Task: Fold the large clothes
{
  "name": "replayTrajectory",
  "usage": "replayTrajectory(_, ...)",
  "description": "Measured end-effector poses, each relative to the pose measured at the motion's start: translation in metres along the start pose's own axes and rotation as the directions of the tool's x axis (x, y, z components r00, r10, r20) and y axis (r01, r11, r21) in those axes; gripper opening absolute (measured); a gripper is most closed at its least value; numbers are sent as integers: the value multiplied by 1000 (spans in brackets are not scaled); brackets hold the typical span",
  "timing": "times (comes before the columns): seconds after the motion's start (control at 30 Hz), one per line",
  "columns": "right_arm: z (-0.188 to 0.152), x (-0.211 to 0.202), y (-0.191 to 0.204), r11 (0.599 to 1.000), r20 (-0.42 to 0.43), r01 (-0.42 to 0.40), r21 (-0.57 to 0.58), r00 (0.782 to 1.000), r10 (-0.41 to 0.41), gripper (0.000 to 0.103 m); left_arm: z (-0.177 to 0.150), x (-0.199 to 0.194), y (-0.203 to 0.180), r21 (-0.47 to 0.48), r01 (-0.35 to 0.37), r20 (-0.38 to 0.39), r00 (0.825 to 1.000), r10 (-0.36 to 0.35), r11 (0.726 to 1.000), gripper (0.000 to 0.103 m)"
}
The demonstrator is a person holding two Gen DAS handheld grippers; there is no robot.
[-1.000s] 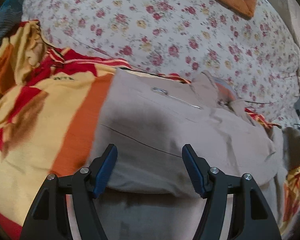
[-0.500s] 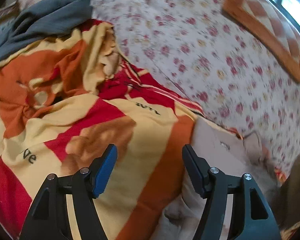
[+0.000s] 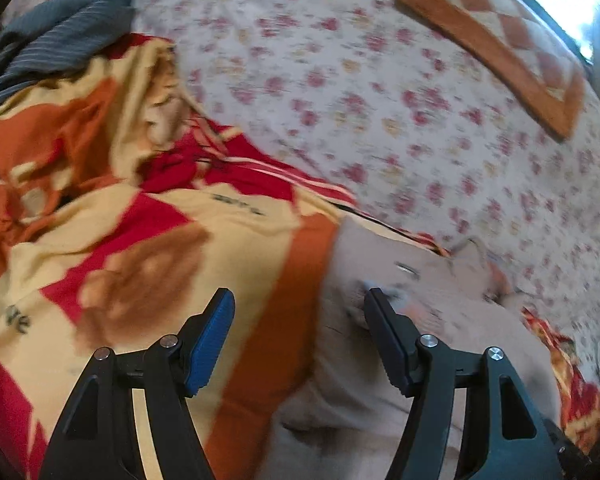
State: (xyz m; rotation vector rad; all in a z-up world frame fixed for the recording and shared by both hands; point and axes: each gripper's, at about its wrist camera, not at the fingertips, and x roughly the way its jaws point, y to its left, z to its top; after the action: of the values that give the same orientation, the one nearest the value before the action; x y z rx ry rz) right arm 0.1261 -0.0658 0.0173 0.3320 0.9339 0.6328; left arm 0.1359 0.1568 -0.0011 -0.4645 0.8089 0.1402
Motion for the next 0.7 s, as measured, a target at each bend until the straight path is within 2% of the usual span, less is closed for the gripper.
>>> replayTrajectory(0.07, -1, -34, -16, 982, 59, 127, -140, 991, -120, 54, -5, 4, -10, 31, 63, -21, 998, -63, 998, 54)
replayTrajectory(0.13, -2, -63, -32, 935, 144, 255, -246, 964, -225, 55, -14, 13, -21, 50, 146, -75, 987, -143, 988, 54)
replayTrajectory(0.17, -3, -75, -42, 904, 196, 330, -272, 939, -284, 61, -18, 20, -25, 45, 169, -104, 981, -163, 985, 54)
replayTrajectory(0.2, -7, -86, -53, 870, 253, 407, -278, 905, -343, 64, -22, 27, -28, 41, 180, -132, 976, -173, 983, 52)
replayTrajectory(0.23, -7, -92, -66, 853, 269, 456, -253, 880, -391, 67, -24, 33, -29, 38, 182, -149, 973, -175, 983, 52)
replayTrajectory(0.27, -4, -97, -78, 860, 246, 466, -208, 876, -415, 67, -24, 40, -31, 32, 179, -158, 972, -172, 983, 52)
replayTrajectory(0.33, 3, -111, -106, 912, 220, 399, -93, 902, -372, 67, -19, 52, -34, 26, 187, -172, 968, -180, 982, 52)
replayTrajectory(0.37, 4, -117, -114, 919, 224, 389, -65, 903, -367, 67, -15, 58, -35, 18, 209, -177, 963, -203, 978, 52)
replayTrajectory(0.43, 8, -130, -131, 901, 234, 435, -3, 876, -422, 67, -8, 68, -36, -2, 243, -176, 955, -240, 970, 51)
replayTrajectory(0.47, 9, -137, -141, 888, 233, 458, 32, 861, -452, 67, -8, 73, -36, -17, 253, -181, 951, -252, 967, 40)
replayTrajectory(0.5, 10, -147, -153, 878, 237, 471, 83, 847, -476, 67, -9, 76, -36, -22, 256, -193, 947, -255, 966, 25)
replayTrajectory(0.57, 10, -155, -167, 872, 242, 463, 159, 838, -490, 68, -12, 76, -39, -8, 242, -207, 949, -238, 970, 12)
replayTrajectory(0.6, 9, -159, -174, 865, 244, 464, 193, 831, -500, 67, -13, 73, -42, 8, 243, -203, 950, -236, 970, 2)
replayTrajectory(0.7, 7, -164, -183, 853, 257, 456, 255, 818, -515, 68, -15, 53, -43, 17, 240, -155, 960, -234, 971, 0)
